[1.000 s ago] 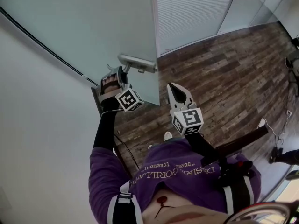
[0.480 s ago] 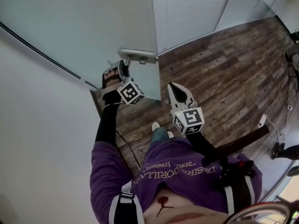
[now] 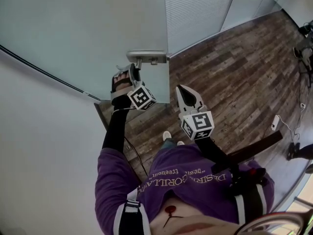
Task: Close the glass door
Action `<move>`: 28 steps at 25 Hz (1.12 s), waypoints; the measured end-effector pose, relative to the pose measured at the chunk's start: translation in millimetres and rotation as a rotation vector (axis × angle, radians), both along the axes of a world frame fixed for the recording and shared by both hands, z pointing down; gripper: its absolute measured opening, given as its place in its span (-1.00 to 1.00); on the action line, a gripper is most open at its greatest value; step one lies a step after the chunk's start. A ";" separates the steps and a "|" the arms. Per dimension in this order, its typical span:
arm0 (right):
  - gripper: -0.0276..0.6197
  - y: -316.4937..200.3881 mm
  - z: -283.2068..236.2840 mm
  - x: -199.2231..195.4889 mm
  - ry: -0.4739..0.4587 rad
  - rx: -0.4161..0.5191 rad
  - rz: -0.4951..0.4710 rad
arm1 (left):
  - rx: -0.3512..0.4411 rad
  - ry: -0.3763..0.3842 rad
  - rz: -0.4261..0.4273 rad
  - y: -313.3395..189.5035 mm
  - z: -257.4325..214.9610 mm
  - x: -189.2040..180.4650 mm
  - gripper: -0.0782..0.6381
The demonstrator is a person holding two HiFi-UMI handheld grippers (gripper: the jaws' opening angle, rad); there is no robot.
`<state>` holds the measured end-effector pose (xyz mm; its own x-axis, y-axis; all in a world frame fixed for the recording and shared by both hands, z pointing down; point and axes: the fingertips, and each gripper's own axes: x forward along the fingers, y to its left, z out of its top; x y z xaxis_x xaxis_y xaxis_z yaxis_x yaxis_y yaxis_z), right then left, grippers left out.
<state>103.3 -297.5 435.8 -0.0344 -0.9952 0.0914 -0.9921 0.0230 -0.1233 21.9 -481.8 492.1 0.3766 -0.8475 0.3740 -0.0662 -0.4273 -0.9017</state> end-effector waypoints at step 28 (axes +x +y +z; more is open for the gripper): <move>-0.92 -75.5 7.1 40.8 0.016 -0.007 0.158 | -0.014 0.032 0.063 -85.0 -12.1 69.3 -0.47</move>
<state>144.1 -373.0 443.0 0.1240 -0.9875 0.0978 -0.9852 -0.1343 -0.1067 91.2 -566.8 480.0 0.4406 -0.8168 0.3724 -0.0672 -0.4436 -0.8937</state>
